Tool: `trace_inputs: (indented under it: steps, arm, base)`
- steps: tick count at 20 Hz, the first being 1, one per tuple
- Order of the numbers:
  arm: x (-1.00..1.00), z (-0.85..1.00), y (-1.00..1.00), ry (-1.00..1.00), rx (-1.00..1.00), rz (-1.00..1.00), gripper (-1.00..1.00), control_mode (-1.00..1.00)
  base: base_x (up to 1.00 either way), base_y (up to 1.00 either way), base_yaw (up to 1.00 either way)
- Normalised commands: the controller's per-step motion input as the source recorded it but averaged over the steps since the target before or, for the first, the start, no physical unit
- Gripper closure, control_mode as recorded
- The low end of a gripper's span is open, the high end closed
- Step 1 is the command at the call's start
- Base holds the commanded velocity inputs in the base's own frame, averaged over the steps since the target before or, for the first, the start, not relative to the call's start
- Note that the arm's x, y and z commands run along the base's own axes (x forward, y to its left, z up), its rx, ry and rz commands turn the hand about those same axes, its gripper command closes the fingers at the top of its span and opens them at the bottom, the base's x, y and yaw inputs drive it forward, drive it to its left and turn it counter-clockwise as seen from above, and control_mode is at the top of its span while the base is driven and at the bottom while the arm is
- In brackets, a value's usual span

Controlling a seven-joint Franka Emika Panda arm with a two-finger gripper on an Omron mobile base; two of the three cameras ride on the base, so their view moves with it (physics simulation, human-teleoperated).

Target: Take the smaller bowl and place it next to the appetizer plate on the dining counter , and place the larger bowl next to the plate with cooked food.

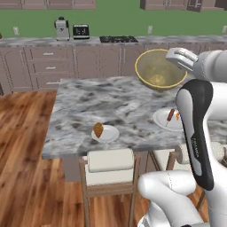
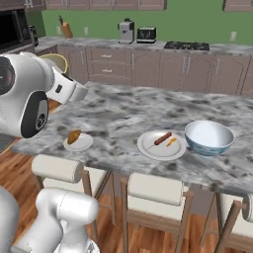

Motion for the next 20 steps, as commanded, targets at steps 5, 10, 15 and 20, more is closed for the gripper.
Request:
trace_inputs:
  steps: [5,10,15,20]
  arm:
    - [0.0,0.0,0.0,0.0,0.0,0.0,1.0,1.0]
    - [0.0,0.0,0.0,0.0,0.0,0.0,1.0,1.0]
    - [0.08,-0.35,0.01,0.06,-0.04,-0.04,1.0,-1.0]
    - [0.12,-0.68,0.0,0.19,0.0,-0.05,1.0,-1.0]
  base:
    - [0.6,0.0,-0.03]
    - [0.52,0.06,-0.03]
    - [0.06,0.03,-0.01]
    - [0.0,0.0,0.0]
